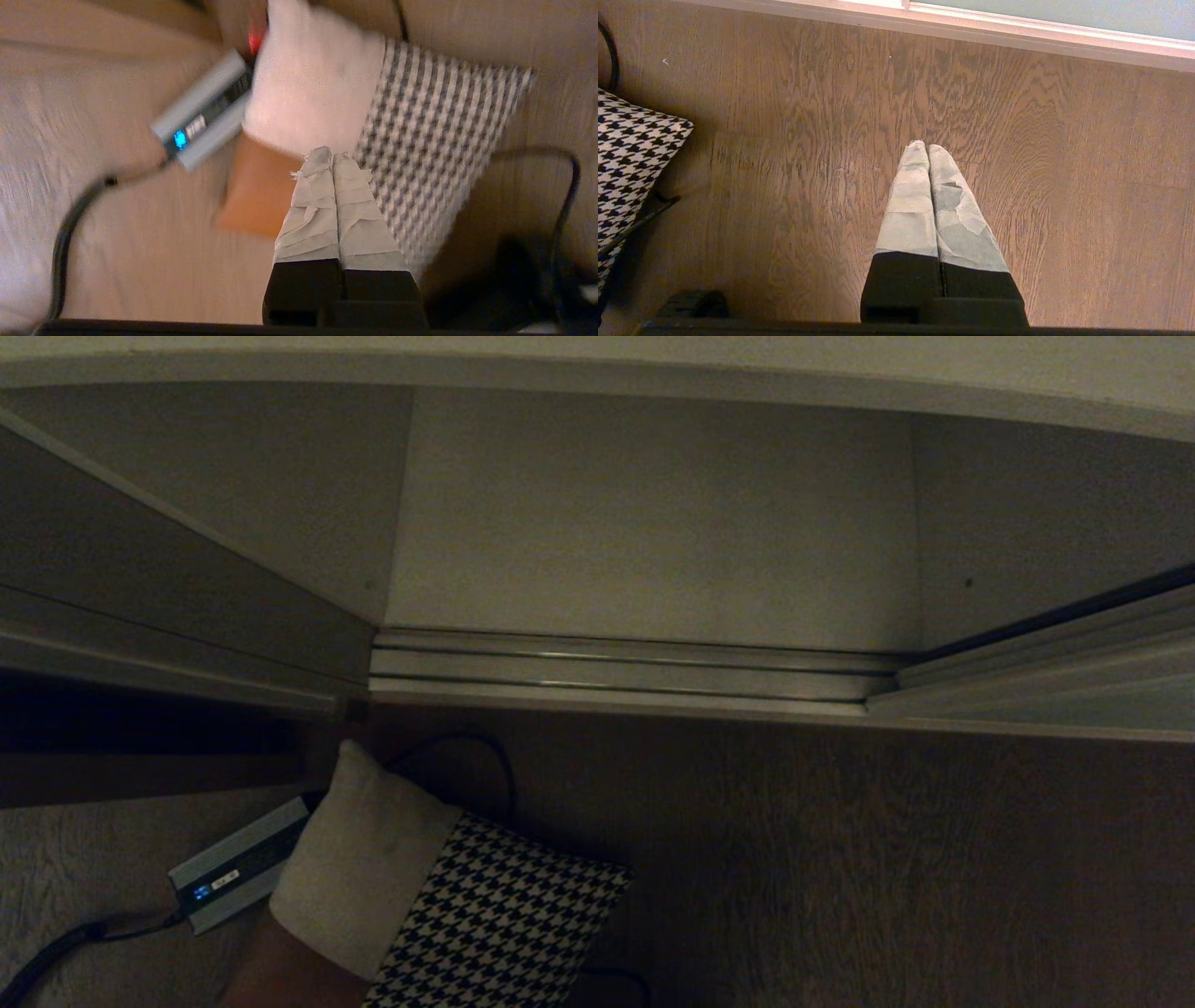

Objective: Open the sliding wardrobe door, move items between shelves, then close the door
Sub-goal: Place the pillow on the lower shelf

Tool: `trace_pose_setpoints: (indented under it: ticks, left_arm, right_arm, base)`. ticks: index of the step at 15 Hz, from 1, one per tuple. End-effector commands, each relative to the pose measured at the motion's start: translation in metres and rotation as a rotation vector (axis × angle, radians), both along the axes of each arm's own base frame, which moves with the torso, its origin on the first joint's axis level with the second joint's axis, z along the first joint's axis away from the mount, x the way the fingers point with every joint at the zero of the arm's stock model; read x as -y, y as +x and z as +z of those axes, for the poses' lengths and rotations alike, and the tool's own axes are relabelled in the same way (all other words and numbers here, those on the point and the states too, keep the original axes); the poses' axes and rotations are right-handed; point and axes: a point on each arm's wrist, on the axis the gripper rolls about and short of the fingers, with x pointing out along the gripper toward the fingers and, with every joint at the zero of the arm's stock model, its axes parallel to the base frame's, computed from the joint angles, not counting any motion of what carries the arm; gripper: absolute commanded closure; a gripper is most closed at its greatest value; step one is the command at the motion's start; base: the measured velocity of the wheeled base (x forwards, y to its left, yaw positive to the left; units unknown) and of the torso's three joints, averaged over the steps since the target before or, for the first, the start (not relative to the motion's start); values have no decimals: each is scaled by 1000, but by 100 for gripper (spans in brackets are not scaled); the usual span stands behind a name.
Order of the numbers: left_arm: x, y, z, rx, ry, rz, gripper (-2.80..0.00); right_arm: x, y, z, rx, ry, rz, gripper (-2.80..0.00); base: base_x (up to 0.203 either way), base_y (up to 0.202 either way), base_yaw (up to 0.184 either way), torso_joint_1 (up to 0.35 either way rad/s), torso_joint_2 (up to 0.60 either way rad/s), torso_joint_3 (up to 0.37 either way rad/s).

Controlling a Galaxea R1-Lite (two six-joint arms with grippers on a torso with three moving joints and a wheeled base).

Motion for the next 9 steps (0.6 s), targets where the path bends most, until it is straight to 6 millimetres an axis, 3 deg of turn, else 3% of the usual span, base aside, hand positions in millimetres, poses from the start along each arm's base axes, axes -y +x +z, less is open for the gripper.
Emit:
trace_pose_setpoints:
  ticks: [1, 5, 9]
  left_arm:
    - [0, 35, 8, -214, 10, 3, 0]
    - [0, 86, 2, -500, 80, -17, 0]
    - [0, 121, -20, -693, 140, -66, 0]
  right_arm:
    - [0, 0, -1, -3, 0, 0, 0]
    - [0, 0, -1, -3, 0, 0, 0]
    - [0, 0, -1, -3, 0, 0, 0]
  base:
    - [0, 0, 0, 0, 0, 0]
    - [0, 0, 0, 0, 0, 0]
    - [0, 0, 0, 0, 0, 0]
